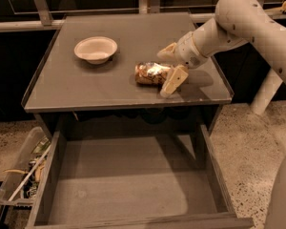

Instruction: Pick orange can from top drawer and place on counter

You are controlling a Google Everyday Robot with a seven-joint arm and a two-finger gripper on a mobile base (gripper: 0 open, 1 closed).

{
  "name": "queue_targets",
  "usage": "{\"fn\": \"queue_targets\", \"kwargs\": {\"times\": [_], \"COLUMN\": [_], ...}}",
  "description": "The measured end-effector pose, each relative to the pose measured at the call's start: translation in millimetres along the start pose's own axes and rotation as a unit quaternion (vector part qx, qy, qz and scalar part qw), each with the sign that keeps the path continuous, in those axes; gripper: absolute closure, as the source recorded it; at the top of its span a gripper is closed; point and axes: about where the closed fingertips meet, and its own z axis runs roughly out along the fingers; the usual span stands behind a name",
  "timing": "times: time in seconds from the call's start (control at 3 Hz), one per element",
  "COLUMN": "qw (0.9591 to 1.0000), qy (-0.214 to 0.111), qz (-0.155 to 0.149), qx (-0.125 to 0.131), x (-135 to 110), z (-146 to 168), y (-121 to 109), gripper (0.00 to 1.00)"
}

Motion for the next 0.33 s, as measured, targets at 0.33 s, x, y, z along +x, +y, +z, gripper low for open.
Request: {"fn": "queue_targets", "kwargs": {"times": [0.33], "qw": [1.0000], "qy": [0.000], "qz": [0.000], "qx": [0.000], "x": [0.0], "z": [0.0], "y": [0.0], "gripper": [0.00]}}
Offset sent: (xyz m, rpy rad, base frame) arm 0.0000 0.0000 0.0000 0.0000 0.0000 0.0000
